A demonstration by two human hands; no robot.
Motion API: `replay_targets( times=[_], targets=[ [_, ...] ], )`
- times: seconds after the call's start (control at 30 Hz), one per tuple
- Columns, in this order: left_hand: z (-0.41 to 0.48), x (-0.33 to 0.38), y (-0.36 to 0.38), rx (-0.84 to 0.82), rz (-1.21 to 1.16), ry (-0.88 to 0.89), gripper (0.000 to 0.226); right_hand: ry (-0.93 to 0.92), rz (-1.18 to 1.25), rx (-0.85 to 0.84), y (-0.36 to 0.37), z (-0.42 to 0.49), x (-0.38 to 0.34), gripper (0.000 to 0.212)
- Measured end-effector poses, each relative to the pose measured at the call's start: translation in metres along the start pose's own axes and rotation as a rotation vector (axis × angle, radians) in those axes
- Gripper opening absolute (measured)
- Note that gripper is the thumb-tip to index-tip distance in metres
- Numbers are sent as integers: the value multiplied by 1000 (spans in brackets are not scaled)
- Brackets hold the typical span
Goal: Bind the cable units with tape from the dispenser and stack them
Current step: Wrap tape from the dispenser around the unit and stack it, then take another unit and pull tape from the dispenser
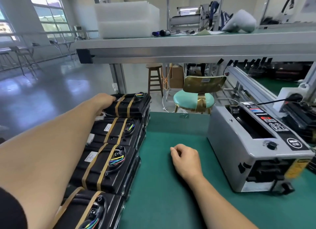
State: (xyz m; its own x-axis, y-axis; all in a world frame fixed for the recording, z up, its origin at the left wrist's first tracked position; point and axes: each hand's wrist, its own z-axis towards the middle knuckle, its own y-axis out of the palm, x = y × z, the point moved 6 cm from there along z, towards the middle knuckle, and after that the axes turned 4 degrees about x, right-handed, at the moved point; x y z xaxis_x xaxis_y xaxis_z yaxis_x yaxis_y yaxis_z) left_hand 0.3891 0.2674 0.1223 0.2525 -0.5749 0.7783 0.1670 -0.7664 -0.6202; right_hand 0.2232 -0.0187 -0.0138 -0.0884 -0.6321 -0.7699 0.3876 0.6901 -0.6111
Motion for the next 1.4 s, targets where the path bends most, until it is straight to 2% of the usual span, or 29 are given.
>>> replay_targets(
  times=[0.03,0.1,0.13,0.2,0.3,0.37,0.67,0.93,1.13,1.4],
  targets=[
    [1,1,-1,35,26,14,25,-1,0,0,0,0,0,27],
    [2,4,-6,146,156,56,50,-2,1,-1,0,0,-1,26],
    [-1,9,-8,201,225,96,63,-3,0,-3,0,0,-1,26],
    [-13,25,-8,271,319,239,73,-4,-3,-8,0,0,-1,25],
    [-32,48,8,228,510,485,74,-4,0,-6,0,0,-1,25],
    [-37,52,17,166,605,558,74,-4,6,-2,0,0,-1,25],
    [-47,36,28,54,677,525,82,-5,18,-17,0,1,1,23],
    [-94,35,36,129,633,542,68,-73,63,-103,-10,-12,-3,9],
    [-129,28,40,123,642,484,70,-134,64,-123,-31,-41,7,14],
    [-222,40,99,63,612,660,64,-197,89,-135,-85,-84,35,14]
  ],
)
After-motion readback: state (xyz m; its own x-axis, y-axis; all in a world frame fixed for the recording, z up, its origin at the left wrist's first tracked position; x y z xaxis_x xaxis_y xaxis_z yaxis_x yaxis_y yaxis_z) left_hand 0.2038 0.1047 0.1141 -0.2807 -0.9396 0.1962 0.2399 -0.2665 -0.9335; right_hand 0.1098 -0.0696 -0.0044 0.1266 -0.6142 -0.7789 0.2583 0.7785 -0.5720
